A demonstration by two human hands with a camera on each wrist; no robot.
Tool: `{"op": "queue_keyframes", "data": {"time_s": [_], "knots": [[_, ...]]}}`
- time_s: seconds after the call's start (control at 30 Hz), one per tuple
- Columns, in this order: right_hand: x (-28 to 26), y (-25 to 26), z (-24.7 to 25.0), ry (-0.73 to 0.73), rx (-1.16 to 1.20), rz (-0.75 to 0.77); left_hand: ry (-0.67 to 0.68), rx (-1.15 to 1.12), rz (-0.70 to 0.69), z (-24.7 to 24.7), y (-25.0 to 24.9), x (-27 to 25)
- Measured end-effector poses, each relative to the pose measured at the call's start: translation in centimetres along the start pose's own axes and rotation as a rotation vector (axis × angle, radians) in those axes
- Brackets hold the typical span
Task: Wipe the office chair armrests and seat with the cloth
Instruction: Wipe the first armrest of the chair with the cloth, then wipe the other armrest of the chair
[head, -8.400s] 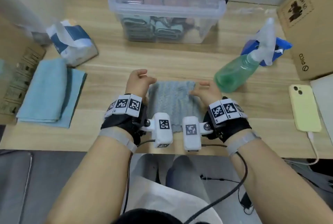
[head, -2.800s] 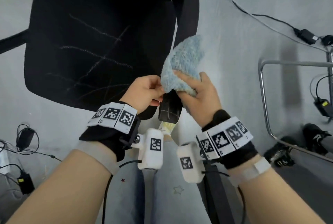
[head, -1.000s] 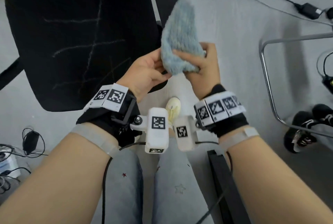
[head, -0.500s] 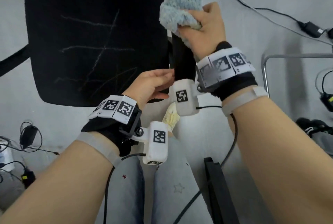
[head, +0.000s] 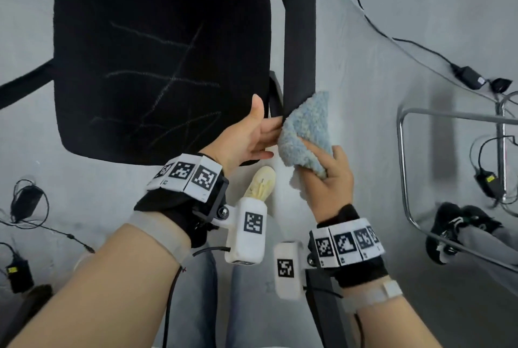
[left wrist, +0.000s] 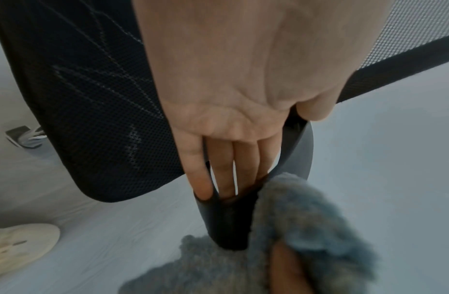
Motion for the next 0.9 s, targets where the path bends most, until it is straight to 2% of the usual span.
{"op": "queue_keyframes", "data": {"time_s": [0.13, 0.27, 0.43, 0.67, 0.9], "knots": [[0.7, 3.8, -1.5, -0.087, 0.052, 0.096, -0.029, -0.059, -0.080, 2.3, -1.2, -2.2], [2.7, 8.2, -4.9, -0.104, 0.115, 0.079, -0.056, -0.100, -0.219, 7.1, -2.6, -5.3], [4.8, 13.9, -12.9, -0.116, 0.195, 0.050, -0.099, -0.068, -0.331, 15.1, -3.0, -9.5], [5.1, 21.4, -26.3, -0.136, 0.360, 0.043, -0.187, -0.008, -0.399, 27.7, -3.8, -17.0], [4.5, 25.8, -36.3, -0.027, 0.305, 0.089, -0.342, -0.137, -0.564, 37.8, -3.0, -22.0]]}}
Point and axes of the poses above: each hand's wrist, its own x-axis towards the middle knuckle, its own z-axis out of the back of the hand, y = z × x, the point moved 2 cm from there along x, towards the middle knuckle, and after that the axes turned 3 degrees about z, right-handed, at the moved point
